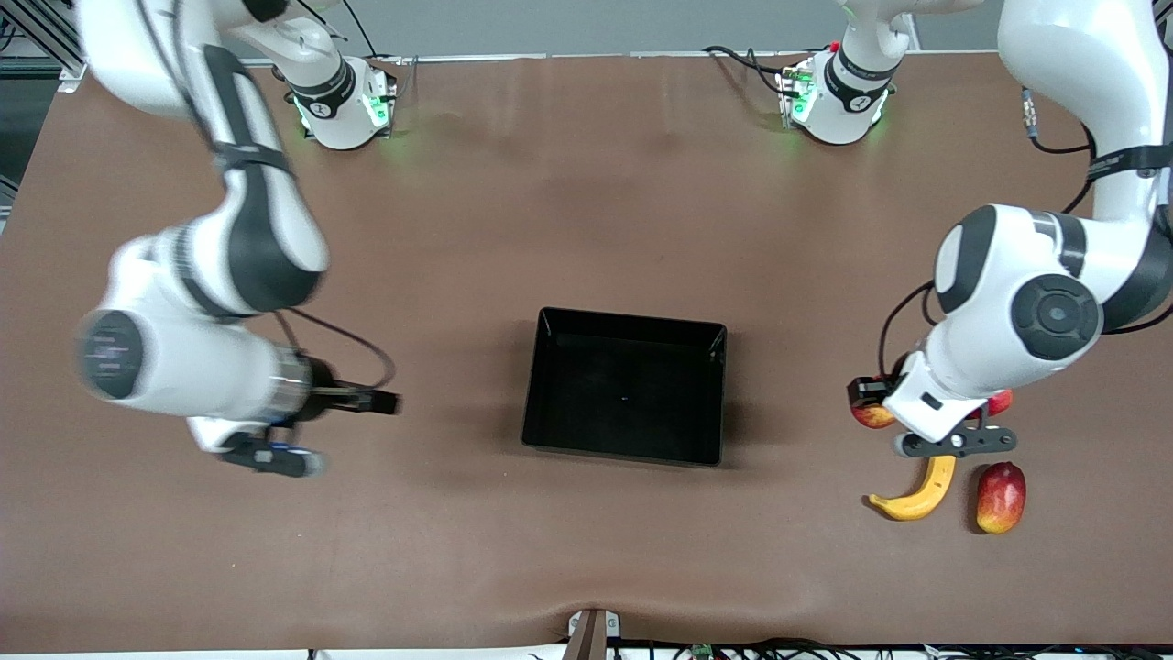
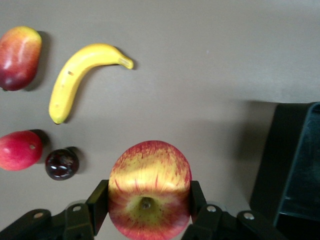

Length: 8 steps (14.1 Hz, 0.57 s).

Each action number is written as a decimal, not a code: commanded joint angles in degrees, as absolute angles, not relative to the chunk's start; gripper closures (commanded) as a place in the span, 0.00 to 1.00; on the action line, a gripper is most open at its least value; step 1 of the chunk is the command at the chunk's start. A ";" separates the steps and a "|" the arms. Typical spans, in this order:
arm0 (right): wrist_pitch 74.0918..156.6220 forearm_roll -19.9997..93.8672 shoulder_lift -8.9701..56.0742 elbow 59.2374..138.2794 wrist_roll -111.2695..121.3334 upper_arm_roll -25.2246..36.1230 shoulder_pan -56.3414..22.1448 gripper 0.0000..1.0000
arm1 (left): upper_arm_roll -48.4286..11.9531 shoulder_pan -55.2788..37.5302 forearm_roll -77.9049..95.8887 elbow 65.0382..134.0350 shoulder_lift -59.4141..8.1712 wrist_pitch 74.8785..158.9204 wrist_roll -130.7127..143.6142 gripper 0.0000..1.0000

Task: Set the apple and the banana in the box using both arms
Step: 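Withdraw the right gripper from the box while the left gripper carries the apple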

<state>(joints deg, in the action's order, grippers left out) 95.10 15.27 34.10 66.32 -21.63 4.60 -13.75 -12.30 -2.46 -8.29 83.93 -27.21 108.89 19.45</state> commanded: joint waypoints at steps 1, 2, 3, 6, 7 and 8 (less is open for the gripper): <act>90.98 14.41 30.16 66.88 -19.26 4.13 -7.57 0.00 | -13.27 -4.39 -9.14 84.11 -26.63 107.93 23.02 1.00; 89.75 13.98 28.15 66.97 -16.72 4.13 -5.82 0.00 | -13.27 -6.13 -9.05 84.11 -26.63 107.93 25.29 1.00; 88.78 12.93 26.56 67.49 -13.57 4.04 -4.06 0.00 | -13.27 -8.15 -9.05 84.11 -26.72 107.93 28.36 1.00; 85.96 6.88 21.03 69.86 -8.53 3.96 -1.85 0.00 | -13.18 -15.27 -9.32 84.02 -29.69 108.45 38.03 1.00; 85.87 4.94 17.96 72.22 -8.00 3.96 -2.02 0.00 | -13.18 -17.64 -9.49 83.85 -31.01 109.59 39.71 1.00; 86.22 3.27 14.80 75.55 -7.74 3.96 -1.85 0.00 | -13.18 -19.32 -9.58 82.98 -32.68 111.17 40.77 1.00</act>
<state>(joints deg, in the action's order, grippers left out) 85.28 7.24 22.22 67.51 -8.59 4.99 -1.74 -13.62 -16.33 -8.29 84.58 -29.64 109.34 37.88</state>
